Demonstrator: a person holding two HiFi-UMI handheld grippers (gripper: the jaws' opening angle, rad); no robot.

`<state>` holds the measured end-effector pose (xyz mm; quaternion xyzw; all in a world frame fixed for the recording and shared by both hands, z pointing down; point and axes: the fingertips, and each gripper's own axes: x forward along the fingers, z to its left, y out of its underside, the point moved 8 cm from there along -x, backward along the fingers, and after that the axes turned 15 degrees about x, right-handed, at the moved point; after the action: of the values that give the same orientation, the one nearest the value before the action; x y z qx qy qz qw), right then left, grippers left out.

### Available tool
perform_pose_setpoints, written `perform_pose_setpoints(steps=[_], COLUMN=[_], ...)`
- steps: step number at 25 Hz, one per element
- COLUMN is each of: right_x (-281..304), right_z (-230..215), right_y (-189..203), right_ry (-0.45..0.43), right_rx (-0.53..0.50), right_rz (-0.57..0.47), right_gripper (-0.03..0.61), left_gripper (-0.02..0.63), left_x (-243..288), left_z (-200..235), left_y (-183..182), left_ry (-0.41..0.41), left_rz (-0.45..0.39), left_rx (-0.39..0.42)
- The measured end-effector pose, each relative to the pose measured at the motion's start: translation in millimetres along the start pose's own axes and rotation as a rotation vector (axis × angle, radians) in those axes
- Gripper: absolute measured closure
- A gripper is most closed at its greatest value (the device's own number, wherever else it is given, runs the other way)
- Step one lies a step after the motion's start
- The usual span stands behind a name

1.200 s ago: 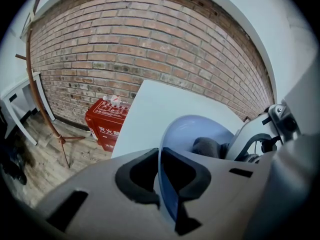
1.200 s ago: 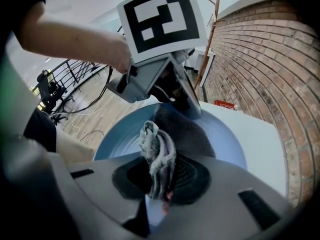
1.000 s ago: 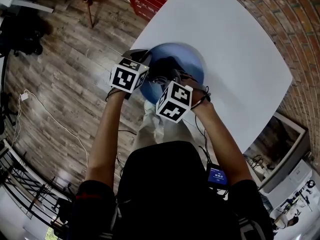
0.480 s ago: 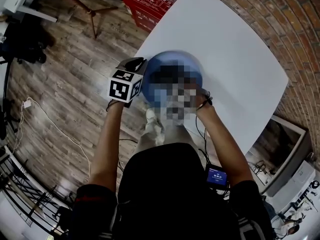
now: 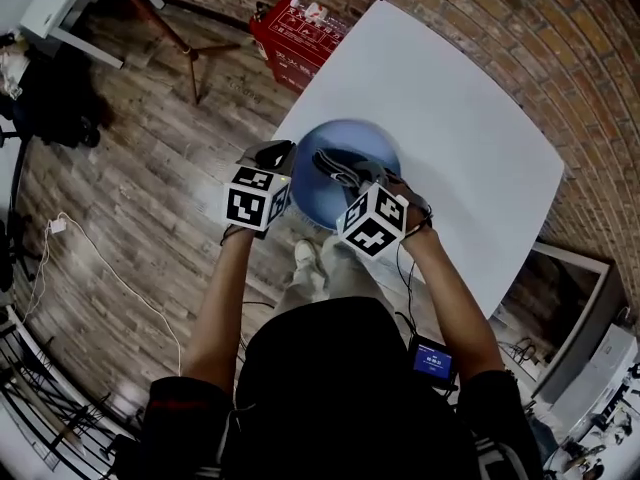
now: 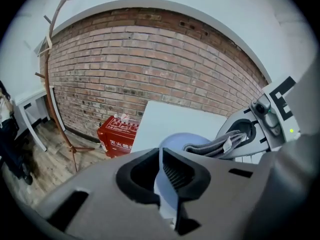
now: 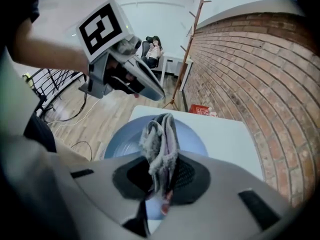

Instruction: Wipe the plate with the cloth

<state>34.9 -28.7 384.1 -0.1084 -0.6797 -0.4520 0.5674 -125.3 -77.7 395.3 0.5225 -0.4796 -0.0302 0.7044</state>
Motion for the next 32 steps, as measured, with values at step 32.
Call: perform_pose_setpoints(steps=[32], right_x=[-198.2], right_z=[29.6], right_y=[-79.2], right_ry=[0.089], right_rx=[0.316], right_rz=[-0.646], right_gripper=[0.528], left_gripper=[0.594], left_x=[-171.4], left_z=[-59.0], left_y=[-115.6], left_ry=[-0.046], left_rz=[-0.372], left_rx=[0.173])
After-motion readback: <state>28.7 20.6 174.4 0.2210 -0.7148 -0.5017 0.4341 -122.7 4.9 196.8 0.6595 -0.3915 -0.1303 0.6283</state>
